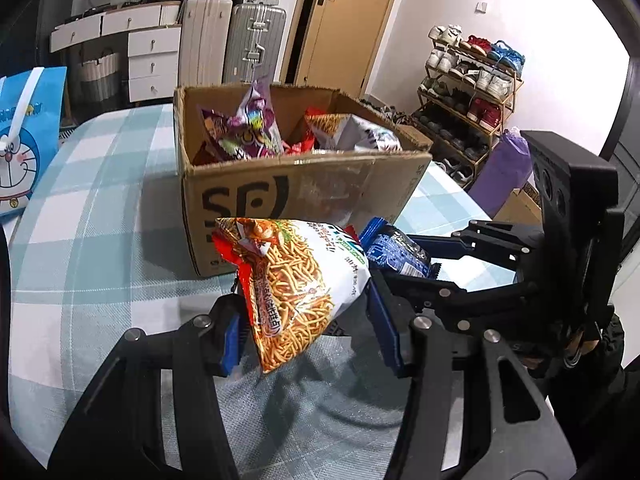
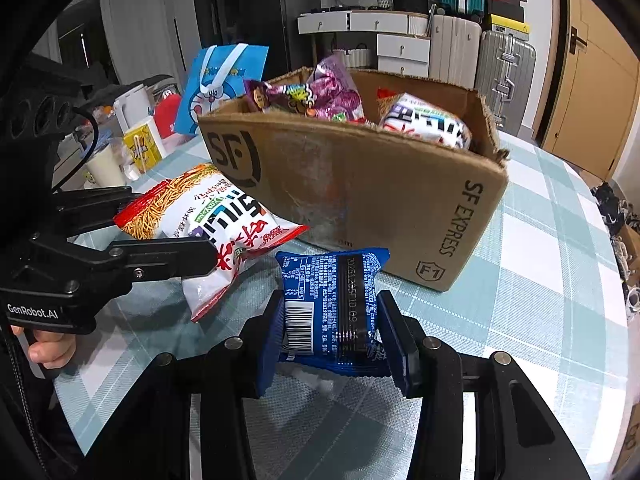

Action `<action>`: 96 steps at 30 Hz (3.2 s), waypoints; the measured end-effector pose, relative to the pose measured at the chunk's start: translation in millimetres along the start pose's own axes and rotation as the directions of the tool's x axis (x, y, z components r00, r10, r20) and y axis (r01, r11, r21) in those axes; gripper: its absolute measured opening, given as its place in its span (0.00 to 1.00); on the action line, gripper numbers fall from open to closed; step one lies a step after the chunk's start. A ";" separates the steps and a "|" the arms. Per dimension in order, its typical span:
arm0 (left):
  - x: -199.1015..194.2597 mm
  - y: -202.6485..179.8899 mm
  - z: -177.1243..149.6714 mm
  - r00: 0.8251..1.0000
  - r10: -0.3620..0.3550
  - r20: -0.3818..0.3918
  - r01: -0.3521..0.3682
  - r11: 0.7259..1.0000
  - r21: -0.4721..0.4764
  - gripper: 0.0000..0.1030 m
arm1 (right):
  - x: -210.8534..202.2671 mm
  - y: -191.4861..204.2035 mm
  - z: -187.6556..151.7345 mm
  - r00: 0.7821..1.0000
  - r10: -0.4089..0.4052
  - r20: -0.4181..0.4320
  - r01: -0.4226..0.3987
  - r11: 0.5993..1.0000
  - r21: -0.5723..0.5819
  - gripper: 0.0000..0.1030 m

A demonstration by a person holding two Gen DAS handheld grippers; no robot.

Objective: Organize snacks
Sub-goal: 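Lift and carry the noodle bag and blue pack over the box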

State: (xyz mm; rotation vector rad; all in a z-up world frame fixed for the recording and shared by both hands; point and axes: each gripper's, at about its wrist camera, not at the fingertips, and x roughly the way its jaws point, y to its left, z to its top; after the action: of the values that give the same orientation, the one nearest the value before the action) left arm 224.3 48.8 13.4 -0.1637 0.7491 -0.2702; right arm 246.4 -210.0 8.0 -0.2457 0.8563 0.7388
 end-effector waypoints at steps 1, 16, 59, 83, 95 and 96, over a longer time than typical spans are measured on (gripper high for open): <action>-4.2 0.0 0.3 1.000 0.000 0.006 0.000 1.000 -0.001 0.49 | -2.6 -0.3 0.0 1.000 -0.001 0.005 0.001 1.000 -0.003 0.44; -73.6 5.9 11.0 0.990 -0.009 0.139 0.014 0.999 -0.039 0.49 | -39.1 -2.4 12.4 0.995 0.018 0.100 -0.018 1.000 0.004 0.44; -130.6 -6.7 86.3 0.951 0.159 0.266 -0.155 0.987 -0.036 0.49 | -104.4 -30.4 52.4 0.949 -0.020 0.315 -0.015 0.994 0.107 0.44; -36.5 -26.5 138.1 0.952 0.194 0.237 -0.205 0.978 0.026 0.49 | -77.3 -63.3 103.6 0.950 -0.029 0.310 -0.033 0.981 0.191 0.44; 22.4 -25.0 148.1 0.955 0.227 0.192 -0.240 0.970 0.043 0.49 | -40.1 -75.7 123.6 0.958 -0.012 0.286 -0.056 0.972 0.226 0.44; 26.9 -25.9 148.4 0.953 0.236 0.191 -0.249 0.967 0.047 0.49 | -37.0 -77.1 123.6 0.960 -0.012 0.281 -0.056 0.971 0.231 0.44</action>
State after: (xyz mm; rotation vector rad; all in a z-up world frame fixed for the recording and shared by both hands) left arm 340.8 23.6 109.4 -0.0277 0.5677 -0.0450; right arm 356.5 -225.4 109.1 0.0819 0.6688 0.6661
